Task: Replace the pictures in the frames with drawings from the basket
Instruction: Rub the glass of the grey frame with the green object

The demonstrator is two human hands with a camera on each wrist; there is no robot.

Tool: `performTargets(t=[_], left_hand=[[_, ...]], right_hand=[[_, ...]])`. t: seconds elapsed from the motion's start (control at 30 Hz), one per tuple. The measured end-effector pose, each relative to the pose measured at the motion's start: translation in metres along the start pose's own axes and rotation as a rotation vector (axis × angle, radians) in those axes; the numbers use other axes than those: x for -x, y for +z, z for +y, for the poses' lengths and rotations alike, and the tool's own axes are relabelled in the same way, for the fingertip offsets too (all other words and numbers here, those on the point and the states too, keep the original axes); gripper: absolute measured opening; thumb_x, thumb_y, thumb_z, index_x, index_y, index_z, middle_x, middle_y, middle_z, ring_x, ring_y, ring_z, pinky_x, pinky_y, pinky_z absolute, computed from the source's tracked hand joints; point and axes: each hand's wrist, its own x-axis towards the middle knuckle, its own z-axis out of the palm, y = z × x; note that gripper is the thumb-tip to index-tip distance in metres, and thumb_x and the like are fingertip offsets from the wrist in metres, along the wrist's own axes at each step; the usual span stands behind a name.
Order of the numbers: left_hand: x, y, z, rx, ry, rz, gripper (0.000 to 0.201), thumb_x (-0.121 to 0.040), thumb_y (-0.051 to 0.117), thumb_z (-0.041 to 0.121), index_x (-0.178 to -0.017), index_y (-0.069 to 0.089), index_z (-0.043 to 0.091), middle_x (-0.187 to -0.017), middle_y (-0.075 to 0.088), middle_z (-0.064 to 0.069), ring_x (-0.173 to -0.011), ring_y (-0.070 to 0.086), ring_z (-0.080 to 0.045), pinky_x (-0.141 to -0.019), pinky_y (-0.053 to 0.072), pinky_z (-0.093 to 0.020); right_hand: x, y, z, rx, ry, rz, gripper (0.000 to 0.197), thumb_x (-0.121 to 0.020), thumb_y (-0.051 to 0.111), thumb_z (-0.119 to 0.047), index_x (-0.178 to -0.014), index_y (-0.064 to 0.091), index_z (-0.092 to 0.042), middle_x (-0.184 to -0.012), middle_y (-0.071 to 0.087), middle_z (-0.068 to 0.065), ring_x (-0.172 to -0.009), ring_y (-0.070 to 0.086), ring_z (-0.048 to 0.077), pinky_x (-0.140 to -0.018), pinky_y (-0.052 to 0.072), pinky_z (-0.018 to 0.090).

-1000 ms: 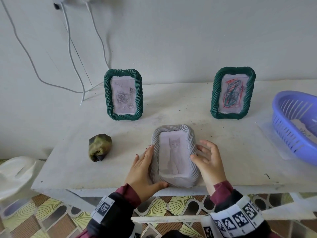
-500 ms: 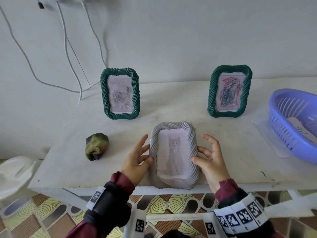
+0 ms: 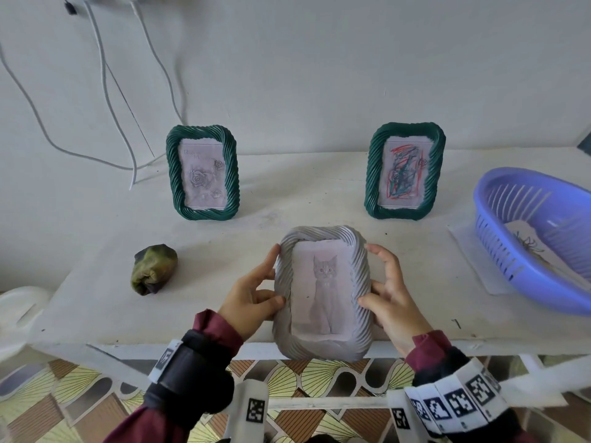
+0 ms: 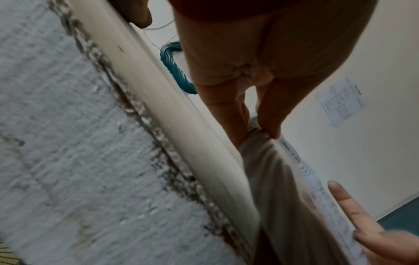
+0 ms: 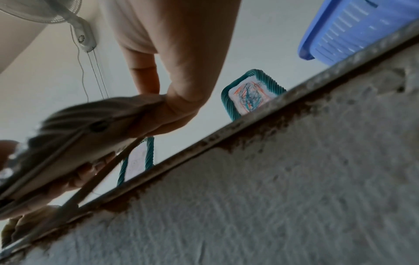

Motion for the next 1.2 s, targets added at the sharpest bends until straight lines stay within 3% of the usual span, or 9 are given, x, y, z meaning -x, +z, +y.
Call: performTargets(t=[0.07,0.2,0.27,0.33,0.47,0.7,0.87,1.0,1.2], left_hand=[[0.0,0.009,0.002,0.01,0.01,0.012,0.083,-0.083,0.048,-0.018,-0.128,0.022,0.046,-0.102,0.049,0.002,-0.069,0.059,-0.008,-0.059,0.052,-0.021],[0.002,0.026,0.005,0.038,0.032,0.012,0.084,-0.082,0.043,-0.023,-0.133,0.017,0.039,-0.094,0.053,0.012,-0.065,0.059,-0.002,-0.056,0.049,-0.018],[0.004,0.03,0.007,0.059,0.047,0.01,0.086,-0.081,0.049,-0.022,-0.133,0.018,0.039,-0.094,0.052,0.01,-0.065,0.059,-0.003,-0.057,0.05,-0.019],[0.005,0.033,0.009,0.074,0.067,0.02,0.083,-0.074,0.058,-0.009,-0.13,0.024,0.042,-0.097,0.049,0.007,-0.067,0.059,-0.005,-0.058,0.051,-0.02],[0.005,0.036,0.013,0.109,0.111,0.078,0.079,-0.066,0.056,0.004,-0.129,0.029,0.044,-0.099,0.044,0.004,-0.067,0.058,-0.006,-0.059,0.05,-0.018],[-0.014,0.023,0.033,0.059,0.209,0.103,0.082,-0.066,0.055,0.001,-0.129,0.027,0.046,-0.096,0.044,0.006,-0.066,0.056,-0.006,-0.063,0.05,-0.018],[-0.047,0.002,0.042,-0.011,0.227,0.128,0.084,-0.069,0.054,-0.006,-0.128,0.028,0.049,-0.093,0.041,0.003,-0.061,0.057,-0.003,-0.065,0.049,-0.018],[-0.086,-0.016,0.048,-0.119,0.203,0.199,0.092,-0.08,0.045,-0.023,-0.126,0.024,0.053,-0.092,0.042,0.008,-0.059,0.057,0.002,-0.068,0.046,-0.012],[-0.147,-0.034,0.063,-0.211,0.241,0.254,0.09,-0.078,0.037,-0.024,-0.13,0.014,0.046,-0.098,0.045,0.019,-0.061,0.055,0.002,-0.061,0.043,-0.005]], right_hand=[[0.0,-0.008,0.0,0.027,-0.047,-0.043,0.078,-0.085,0.047,0.01,-0.115,0.032,-0.06,-0.092,0.067,0.015,-0.08,0.058,0.034,-0.081,0.052,0.043],[-0.003,-0.026,-0.001,-0.014,-0.117,-0.098,0.076,-0.084,0.052,0.001,-0.125,0.023,-0.057,-0.119,0.054,-0.032,-0.084,0.066,0.012,-0.073,0.052,0.019],[-0.004,-0.035,-0.004,-0.021,-0.122,-0.146,0.077,-0.074,0.059,-0.018,-0.127,0.024,-0.06,-0.136,0.047,-0.015,-0.083,0.067,0.016,-0.07,0.053,0.024],[-0.006,-0.043,-0.009,-0.047,-0.117,-0.173,0.076,-0.071,0.059,-0.024,-0.126,0.024,-0.063,-0.135,0.05,-0.002,-0.088,0.065,0.023,-0.068,0.052,0.03],[-0.017,-0.052,-0.022,-0.107,-0.173,-0.214,0.072,-0.069,0.061,-0.038,-0.127,0.027,-0.062,-0.147,0.034,-0.005,-0.116,0.054,0.028,-0.07,0.053,0.033],[-0.047,-0.047,-0.05,-0.245,-0.195,-0.3,0.049,-0.082,0.048,-0.025,-0.125,0.041,-0.048,-0.139,0.044,-0.008,-0.111,0.056,0.019,-0.067,0.052,0.027],[-0.088,-0.035,-0.063,-0.316,-0.186,-0.327,0.058,-0.072,0.069,-0.044,-0.125,0.045,-0.041,-0.127,0.055,-0.012,-0.107,0.059,0.012,-0.076,0.051,0.03],[-0.13,-0.025,-0.073,-0.4,-0.174,-0.302,0.049,-0.081,0.045,-0.02,-0.128,0.046,-0.034,-0.134,0.051,-0.002,-0.111,0.056,0.015,-0.077,0.051,0.024],[-0.194,-0.015,-0.085,-0.476,-0.213,-0.273,0.048,-0.079,0.042,-0.017,-0.125,0.048,-0.028,-0.127,0.055,-0.004,-0.111,0.056,0.014,-0.085,0.051,0.027]])
